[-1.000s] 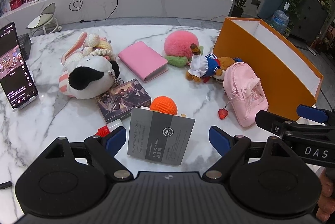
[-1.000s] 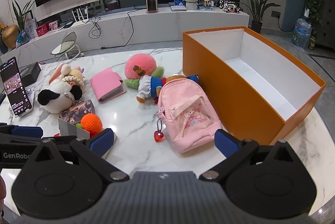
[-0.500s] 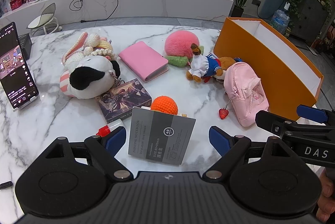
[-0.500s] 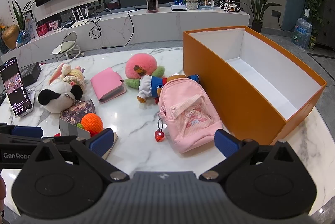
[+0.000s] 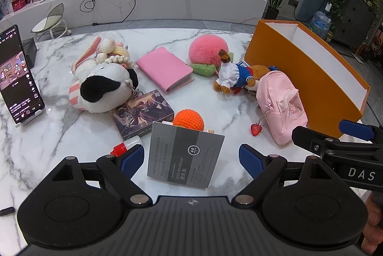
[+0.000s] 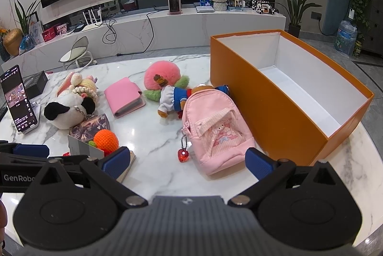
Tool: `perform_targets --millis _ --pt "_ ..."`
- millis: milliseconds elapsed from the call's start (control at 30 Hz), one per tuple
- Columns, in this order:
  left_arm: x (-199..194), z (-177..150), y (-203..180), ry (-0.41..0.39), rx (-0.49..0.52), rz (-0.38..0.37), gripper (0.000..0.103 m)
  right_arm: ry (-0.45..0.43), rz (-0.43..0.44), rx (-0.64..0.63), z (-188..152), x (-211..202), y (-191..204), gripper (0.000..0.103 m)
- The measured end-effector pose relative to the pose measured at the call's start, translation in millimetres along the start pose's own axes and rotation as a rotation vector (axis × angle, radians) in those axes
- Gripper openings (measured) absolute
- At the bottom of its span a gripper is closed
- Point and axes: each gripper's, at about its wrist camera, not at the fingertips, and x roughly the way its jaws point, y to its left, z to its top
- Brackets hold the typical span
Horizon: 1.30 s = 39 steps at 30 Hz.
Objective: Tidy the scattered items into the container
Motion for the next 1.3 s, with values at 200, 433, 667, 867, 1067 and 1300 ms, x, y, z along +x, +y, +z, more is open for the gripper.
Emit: perform_targets --millis 200,433,667,867,1067,1300 --pt "-1.3 -0.1 -0.3 -0.001 0.000 0.000 0.102 -0.001 0.002 0.001 0.0 -0.2 -0.2 0.103" --pt "-1.6 -0.1 -0.7 -0.001 -0.002 -0.001 0.102 0.000 0.002 -0.001 0.0 1.3 1.7 0.103" --pt "-0.7 -0.7 0.1 -0.001 -0.003 0.000 0.102 0.000 0.003 0.001 -1.0 2.3 1.2 0.103" --pt "-0.1 -1.0 0.7 0.000 -0.004 0.000 0.102 0.001 0.002 0.000 -1.4 3.0 1.5 0.103" --pt "1.9 -1.7 1.0 0.006 -0.005 -0.011 0.102 0.001 0.001 -0.005 -1.6 3.4 1.5 0.103" --pt "10.2 -5.1 5.1 0.023 -0.006 -0.008 0.102 -0.017 -0.025 0.007 2.0 5.9 -7.0 0.103"
